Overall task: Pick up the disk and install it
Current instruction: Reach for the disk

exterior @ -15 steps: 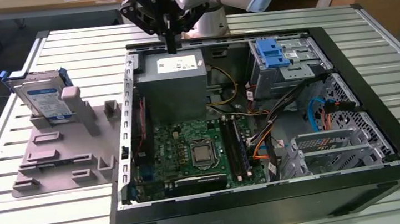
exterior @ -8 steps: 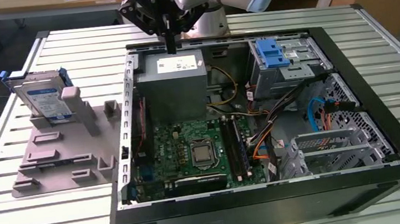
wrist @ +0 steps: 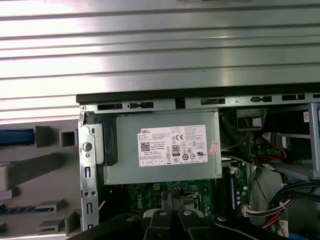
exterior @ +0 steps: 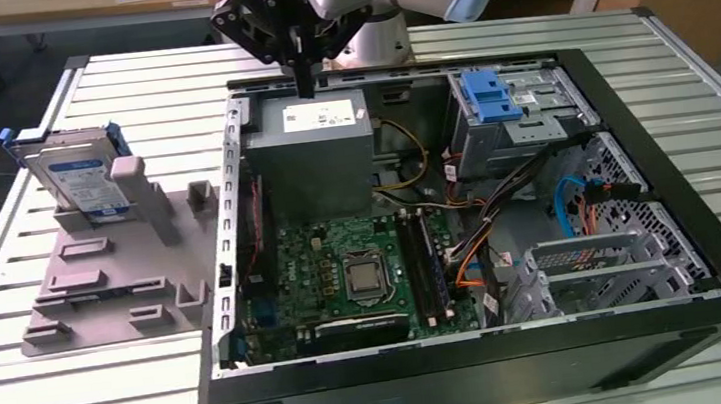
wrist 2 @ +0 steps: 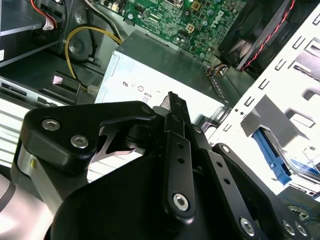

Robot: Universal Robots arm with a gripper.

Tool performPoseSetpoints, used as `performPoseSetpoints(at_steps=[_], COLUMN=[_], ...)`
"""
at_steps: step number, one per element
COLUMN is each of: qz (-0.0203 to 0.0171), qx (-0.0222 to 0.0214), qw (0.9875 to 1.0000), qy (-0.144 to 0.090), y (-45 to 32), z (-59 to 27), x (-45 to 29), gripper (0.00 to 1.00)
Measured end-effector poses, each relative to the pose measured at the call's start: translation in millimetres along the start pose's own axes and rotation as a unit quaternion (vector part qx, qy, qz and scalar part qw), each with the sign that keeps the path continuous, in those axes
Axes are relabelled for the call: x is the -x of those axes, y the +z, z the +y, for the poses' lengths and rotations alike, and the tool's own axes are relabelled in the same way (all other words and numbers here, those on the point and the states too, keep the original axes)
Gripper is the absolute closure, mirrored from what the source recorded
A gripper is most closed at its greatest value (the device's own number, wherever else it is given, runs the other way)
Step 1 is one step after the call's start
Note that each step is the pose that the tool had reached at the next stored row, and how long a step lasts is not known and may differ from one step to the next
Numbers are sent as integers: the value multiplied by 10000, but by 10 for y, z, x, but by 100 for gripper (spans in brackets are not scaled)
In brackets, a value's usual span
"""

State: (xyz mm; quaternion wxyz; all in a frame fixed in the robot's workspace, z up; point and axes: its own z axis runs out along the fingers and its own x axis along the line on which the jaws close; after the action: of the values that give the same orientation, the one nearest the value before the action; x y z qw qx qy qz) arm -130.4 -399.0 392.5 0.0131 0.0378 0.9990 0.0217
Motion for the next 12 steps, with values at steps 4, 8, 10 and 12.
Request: performPoseSetpoints(at_steps=[4, 8, 10, 12], qz=[0, 0, 0, 0], qx=[0, 0, 0, 0], qw=[10000, 10000, 10000, 10000], qy=[0, 0, 0, 0], y=[2, 4, 5, 5], z=[-2, -5, -6, -8], x=[-29, -65, -84, -101], gripper=[89, 89, 89, 89])
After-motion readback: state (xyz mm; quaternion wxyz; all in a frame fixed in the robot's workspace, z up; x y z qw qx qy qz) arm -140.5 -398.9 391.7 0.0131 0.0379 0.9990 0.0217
